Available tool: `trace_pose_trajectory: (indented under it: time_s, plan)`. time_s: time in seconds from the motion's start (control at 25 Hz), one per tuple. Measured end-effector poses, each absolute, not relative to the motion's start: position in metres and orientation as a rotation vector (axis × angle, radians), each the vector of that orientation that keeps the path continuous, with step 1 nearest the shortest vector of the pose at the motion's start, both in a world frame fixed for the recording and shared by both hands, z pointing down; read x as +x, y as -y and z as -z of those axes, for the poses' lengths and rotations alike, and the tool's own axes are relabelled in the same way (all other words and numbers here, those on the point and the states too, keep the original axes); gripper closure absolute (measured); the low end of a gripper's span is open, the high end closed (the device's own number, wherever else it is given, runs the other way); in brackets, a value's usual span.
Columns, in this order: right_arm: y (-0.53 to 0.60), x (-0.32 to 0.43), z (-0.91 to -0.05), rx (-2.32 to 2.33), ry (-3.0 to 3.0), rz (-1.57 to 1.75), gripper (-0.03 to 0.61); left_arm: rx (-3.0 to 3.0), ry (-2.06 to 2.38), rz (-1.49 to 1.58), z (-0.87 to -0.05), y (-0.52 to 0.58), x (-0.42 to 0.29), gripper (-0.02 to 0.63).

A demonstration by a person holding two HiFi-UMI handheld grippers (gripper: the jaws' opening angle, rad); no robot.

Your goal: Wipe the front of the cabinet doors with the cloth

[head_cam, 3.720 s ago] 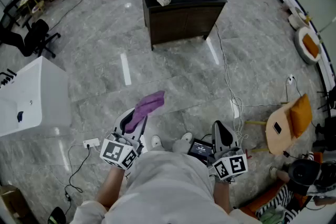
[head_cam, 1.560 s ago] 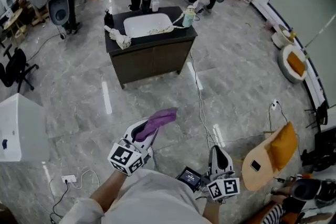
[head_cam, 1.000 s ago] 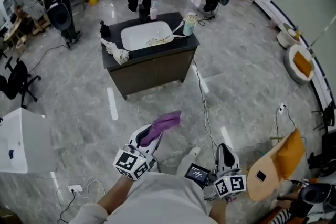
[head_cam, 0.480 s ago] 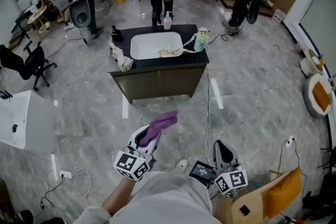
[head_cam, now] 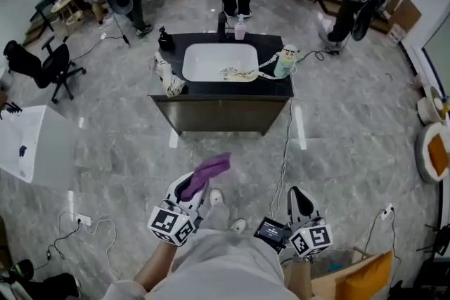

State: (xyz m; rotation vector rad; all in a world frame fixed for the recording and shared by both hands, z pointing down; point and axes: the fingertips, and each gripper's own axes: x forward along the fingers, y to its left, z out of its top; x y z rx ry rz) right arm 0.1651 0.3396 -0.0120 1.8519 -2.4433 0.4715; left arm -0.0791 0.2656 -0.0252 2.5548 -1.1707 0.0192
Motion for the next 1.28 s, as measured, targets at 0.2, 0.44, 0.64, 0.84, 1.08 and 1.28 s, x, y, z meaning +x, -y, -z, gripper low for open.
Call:
trace_pose_trajectory:
  time_s: [0.2, 0.44, 0.64, 0.84, 1.08, 1.28]
  plan:
    - [-0.282, 0.180, 0.028, 1.878, 2.389, -0.386, 0.552, 2.550, 1.102, -0.061, 0.002, -0.197, -0.067, 0.520]
    - [-0.237, 0.202, 0.011, 1.895, 2.250, -0.352, 0.552, 2.661, 0.873, -0.042, 0.002, -0.131, -0.004, 0.520]
    - [-0.210, 0.212, -0.008, 1.839, 2.263, -0.396, 0.552, 2.635, 0.880, -0.050, -0.009, -0.104, 0.011, 0.520]
    - [-0.176, 0.238, -0.032, 1.735, 2.342, -0.414, 0.552, 2.578, 0.956, -0.138, -0.037, -0.090, 0.032, 0.520]
    - [-0.145, 0.290, -0.072, 1.611, 2.416, -0.452, 0.552, 2.514, 1.064, -0.191, -0.060, -0.094, 0.084, 0.520]
    - [-0.121, 0.329, -0.098, 1.500, 2.479, -0.411, 0.552, 2.413, 1.139, -0.183, -0.091, -0.082, 0.138, 0.520]
